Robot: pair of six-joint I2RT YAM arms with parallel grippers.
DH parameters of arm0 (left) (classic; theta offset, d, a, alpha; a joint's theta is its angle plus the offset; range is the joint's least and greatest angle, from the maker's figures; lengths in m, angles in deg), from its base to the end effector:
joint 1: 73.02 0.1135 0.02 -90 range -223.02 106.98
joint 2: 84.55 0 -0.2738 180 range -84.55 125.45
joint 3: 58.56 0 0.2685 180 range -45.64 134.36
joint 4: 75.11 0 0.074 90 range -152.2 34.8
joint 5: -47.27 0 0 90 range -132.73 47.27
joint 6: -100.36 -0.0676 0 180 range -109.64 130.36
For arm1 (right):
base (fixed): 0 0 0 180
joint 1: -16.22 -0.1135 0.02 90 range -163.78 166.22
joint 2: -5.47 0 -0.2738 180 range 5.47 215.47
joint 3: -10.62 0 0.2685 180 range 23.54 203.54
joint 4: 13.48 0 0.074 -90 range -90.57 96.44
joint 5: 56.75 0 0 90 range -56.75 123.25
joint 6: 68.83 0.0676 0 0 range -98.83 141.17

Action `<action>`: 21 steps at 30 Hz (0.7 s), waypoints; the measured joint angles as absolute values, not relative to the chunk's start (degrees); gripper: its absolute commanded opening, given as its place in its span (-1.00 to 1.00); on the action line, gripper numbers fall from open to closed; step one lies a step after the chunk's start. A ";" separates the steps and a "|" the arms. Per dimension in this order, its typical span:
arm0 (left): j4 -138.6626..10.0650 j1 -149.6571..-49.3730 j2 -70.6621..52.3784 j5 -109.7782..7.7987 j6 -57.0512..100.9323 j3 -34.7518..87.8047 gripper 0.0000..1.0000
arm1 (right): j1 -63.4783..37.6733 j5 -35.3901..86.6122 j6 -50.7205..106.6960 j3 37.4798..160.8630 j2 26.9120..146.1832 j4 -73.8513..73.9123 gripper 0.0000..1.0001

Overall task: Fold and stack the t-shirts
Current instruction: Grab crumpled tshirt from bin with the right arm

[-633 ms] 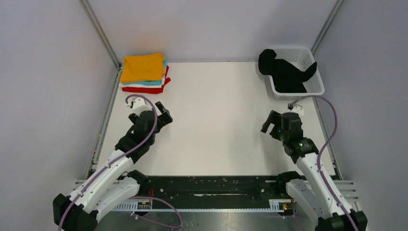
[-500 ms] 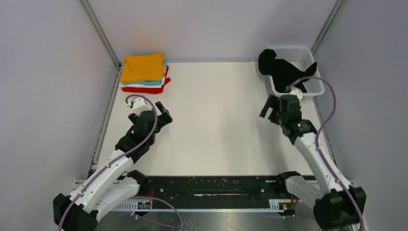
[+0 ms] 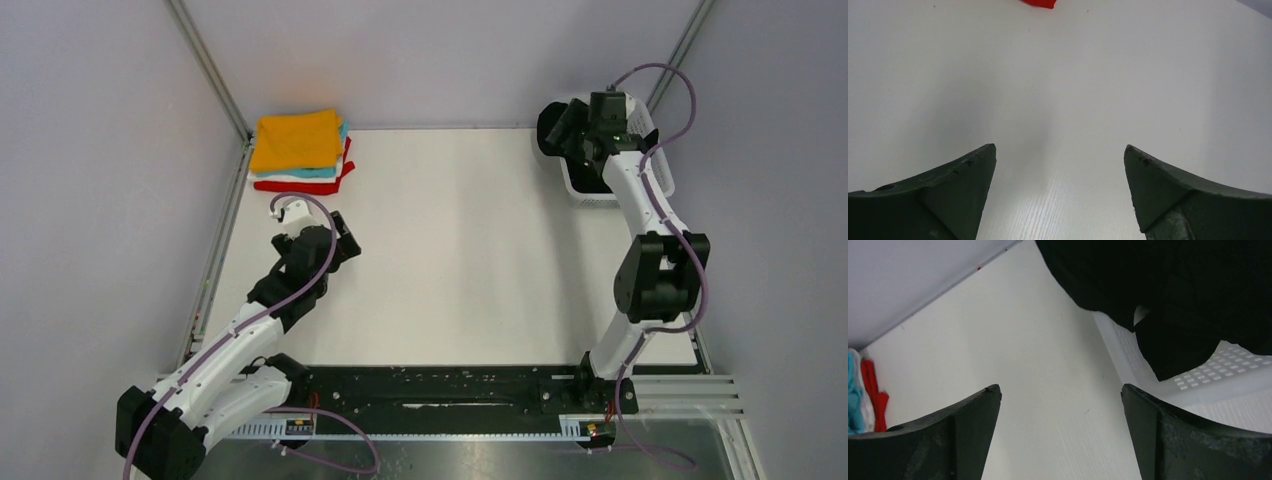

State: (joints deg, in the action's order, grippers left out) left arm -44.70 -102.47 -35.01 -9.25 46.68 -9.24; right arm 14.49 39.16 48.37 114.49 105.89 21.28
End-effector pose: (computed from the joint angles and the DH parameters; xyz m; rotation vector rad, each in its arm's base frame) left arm 0.2125 -0.0772 0.2544 -0.4581 1.9586 -0.1129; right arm 0.4582 0.0069 0.3255 0.5271 2.0534 0.1917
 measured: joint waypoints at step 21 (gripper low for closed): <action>-44.61 -102.47 -29.79 -8.38 45.76 -6.33 0.98 | 25.85 24.61 84.00 146.38 145.86 14.61 0.97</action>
State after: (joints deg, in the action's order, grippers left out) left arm -44.61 -102.47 -29.79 -8.38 45.76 -6.33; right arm 25.85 24.61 84.00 146.38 145.86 14.61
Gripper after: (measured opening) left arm 0.989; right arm 0.986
